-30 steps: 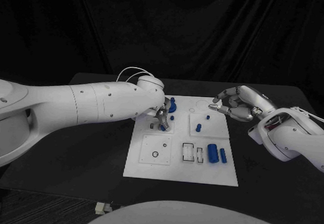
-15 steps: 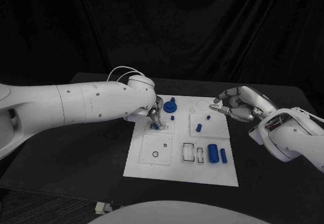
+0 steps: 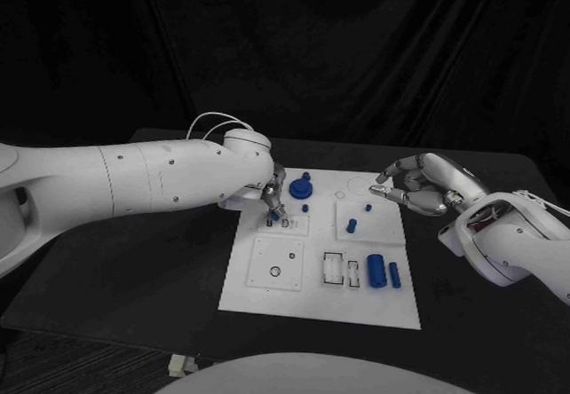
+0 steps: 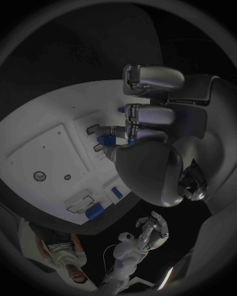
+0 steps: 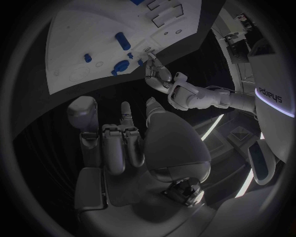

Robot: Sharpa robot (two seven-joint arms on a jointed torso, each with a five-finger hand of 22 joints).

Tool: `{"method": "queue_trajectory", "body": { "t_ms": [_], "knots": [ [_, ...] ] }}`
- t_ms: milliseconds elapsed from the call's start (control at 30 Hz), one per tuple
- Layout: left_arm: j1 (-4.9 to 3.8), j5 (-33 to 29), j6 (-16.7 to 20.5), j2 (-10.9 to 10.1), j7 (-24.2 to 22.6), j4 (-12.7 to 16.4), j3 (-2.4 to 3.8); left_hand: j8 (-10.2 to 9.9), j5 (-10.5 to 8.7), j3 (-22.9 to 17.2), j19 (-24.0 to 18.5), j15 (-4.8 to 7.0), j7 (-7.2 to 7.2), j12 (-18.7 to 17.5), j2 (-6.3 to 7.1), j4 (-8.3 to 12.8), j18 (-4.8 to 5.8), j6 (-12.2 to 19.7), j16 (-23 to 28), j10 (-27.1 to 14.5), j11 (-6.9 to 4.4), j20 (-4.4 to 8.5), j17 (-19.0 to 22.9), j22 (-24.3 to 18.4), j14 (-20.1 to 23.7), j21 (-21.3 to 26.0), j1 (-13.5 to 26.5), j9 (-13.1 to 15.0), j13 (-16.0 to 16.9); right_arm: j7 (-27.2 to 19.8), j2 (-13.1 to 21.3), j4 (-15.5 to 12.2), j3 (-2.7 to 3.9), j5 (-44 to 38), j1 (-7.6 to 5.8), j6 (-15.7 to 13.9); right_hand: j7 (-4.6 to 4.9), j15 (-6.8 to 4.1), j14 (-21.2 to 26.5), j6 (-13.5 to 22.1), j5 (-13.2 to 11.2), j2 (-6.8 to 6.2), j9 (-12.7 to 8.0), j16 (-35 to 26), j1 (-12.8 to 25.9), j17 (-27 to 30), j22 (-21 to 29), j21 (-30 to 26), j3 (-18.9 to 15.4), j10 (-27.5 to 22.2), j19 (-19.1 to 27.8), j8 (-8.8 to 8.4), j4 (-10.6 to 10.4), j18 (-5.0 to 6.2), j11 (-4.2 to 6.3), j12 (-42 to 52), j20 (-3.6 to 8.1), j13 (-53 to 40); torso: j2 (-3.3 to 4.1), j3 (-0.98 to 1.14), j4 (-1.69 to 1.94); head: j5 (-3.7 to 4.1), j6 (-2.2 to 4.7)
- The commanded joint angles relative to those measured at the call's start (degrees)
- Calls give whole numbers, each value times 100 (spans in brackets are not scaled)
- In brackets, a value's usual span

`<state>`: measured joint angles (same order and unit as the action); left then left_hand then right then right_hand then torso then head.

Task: Assemble the parts on the task board

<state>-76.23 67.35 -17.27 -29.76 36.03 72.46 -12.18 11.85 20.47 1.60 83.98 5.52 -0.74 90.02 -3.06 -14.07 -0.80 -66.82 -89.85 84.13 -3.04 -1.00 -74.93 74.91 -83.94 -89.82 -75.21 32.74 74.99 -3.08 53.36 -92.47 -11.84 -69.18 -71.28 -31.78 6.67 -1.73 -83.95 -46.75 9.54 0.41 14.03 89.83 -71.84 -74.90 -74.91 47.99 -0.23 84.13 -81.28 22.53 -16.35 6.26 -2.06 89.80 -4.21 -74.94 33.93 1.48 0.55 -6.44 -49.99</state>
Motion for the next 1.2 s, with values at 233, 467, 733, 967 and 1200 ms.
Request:
{"method": "queue_trajectory", "body": {
  "t_ms": [233,467,733,967,1200],
  "knots": [
    [38,-274,475,37,-3,10,4,-29,-57,-62,602,16,-28,-2,2,-112,80,23,-15,587,1,17,-1507,1509,-606,-18,112,9,1501,133,-28,9,4,-8,22,59,-1,5,-605,32,23,6,8,17,-47,-1510,-589,-54,-8,587,47,28,37,58,-16,20,-9,-1506,8,2,-5,-25,-1],
    [66,-496,525,29,86,34,2,-42,-93,-84,602,12,-34,-2,19,-148,80,35,-15,587,6,14,-1507,1509,-606,-18,146,14,1501,155,-40,10,4,-8,30,74,-1,5,-605,34,25,6,10,17,-53,-1510,-587,-63,-7,587,49,32,39,60,-16,20,-9,-1506,8,3,-4,-61,-1],
    [90,-550,509,-10,261,79,1,-47,-124,-108,602,8,-40,-2,23,-191,80,32,-15,587,11,10,-1507,1509,-606,-18,188,23,1501,184,-40,7,4,-8,34,101,-1,5,-605,34,25,6,10,17,-53,-1510,-587,-63,-7,587,49,32,39,60,-16,20,-9,-1506,-4,0,2,-72,-1],
    [102,-558,528,-19,329,115,0,-48,-124,-110,602,8,-40,-2,22,-193,80,32,-15,587,11,10,-1507,1509,-606,-18,190,23,1501,186,-50,6,4,-8,38,106,-1,5,-605,37,29,7,13,17,-65,-1510,-584,-78,-5,587,53,41,41,62,-16,20,-9,-1506,-4,5,-3,-86,-1],
    [122,-560,542,-5,348,114,0,-49,-121,-118,602,7,-39,-2,19,-196,80,33,-15,587,10,10,-1507,1509,-606,-18,190,24,1501,184,-40,3,4,-8,41,104,-1,5,-605,37,29,7,13,17,-65,-1510,-584,-78,-5,587,53,41,41,62,-16,20,-9,-1506,5,2,-2,-87,-1]
  ]
}}
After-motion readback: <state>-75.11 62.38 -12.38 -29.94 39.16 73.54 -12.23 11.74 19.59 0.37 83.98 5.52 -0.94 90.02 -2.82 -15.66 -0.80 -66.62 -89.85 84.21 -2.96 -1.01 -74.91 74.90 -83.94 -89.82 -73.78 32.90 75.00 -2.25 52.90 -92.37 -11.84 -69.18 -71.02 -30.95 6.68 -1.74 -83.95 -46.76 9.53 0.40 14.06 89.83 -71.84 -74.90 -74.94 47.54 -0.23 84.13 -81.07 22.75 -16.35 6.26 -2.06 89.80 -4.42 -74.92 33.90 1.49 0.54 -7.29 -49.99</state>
